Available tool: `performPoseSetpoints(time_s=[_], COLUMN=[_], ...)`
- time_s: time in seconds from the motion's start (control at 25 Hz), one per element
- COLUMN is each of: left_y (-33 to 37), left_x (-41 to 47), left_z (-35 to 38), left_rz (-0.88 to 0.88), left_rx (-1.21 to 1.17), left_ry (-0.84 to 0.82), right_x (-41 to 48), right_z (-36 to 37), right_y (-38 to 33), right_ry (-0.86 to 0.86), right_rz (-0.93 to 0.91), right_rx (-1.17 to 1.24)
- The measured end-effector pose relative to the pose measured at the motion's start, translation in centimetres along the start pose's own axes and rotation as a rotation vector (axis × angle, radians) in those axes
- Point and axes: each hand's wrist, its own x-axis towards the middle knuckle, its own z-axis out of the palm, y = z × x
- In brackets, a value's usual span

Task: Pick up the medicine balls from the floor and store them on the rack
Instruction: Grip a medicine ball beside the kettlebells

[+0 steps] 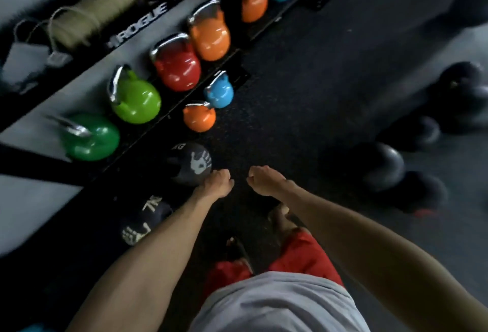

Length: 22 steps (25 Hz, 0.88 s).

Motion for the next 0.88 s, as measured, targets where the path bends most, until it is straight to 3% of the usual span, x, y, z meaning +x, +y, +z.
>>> performPoseSetpoints(time_s=[0.28, 0.68, 0.88], left_y=[17.6, 46.1, 55.2], left_x=[-3.6, -9.6, -13.1], left_z=[3.9, 20.2, 26.4], left_rz=[0.263, 0.585, 0.673], left_rx=[0.271, 0.604, 0.722], left_ry=[-0.146, -0.297, -0.335], right_x=[-11.9, -28.8, -36.0], right_z=[3.3, 12.4, 16.0], right_y=[15.5, 42.1, 51.1], right_ry=[0.168, 0.323, 0.35], right_rz=[0.279, 0.521, 0.644], right_rx=[0.301, 0.597, 0.709])
